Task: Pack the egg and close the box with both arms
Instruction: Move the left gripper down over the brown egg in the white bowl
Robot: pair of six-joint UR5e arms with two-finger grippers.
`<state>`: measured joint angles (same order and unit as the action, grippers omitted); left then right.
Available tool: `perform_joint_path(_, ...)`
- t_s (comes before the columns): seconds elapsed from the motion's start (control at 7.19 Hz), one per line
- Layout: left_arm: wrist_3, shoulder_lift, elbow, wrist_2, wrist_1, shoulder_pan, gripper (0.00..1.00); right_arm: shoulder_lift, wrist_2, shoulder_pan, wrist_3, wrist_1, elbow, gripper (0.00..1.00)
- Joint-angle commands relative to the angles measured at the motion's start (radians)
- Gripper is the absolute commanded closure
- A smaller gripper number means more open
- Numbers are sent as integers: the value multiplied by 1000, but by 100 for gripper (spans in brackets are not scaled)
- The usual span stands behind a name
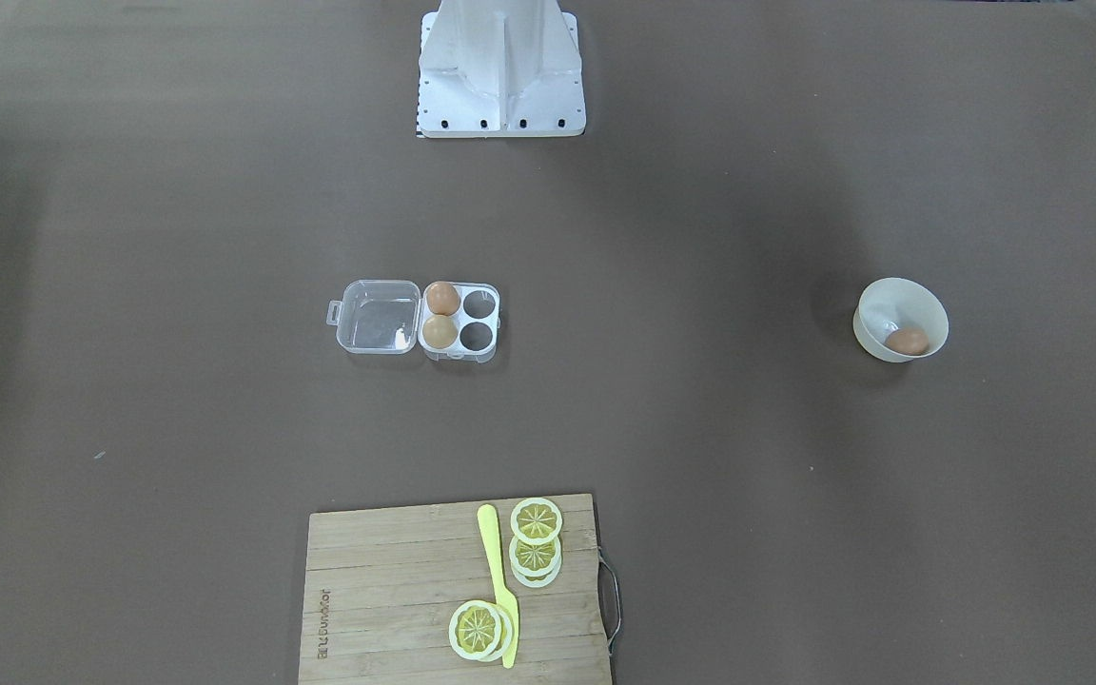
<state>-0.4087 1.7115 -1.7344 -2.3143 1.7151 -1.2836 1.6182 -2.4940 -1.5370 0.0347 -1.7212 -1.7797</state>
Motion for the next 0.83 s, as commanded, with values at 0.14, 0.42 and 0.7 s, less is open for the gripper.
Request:
perform_joint_path(0.14,-199,-36,79,35,250,125,8,-4,-3,0,-1,0,-3,0)
perform_joint_path(0.42,-215,-36,76,38,250,180,8,-4,-3,0,1,-1,0,0)
perform_joint_path(0.7,-289,-35,73,93,251,266,8,-6,-3,0,1,-2,5,0)
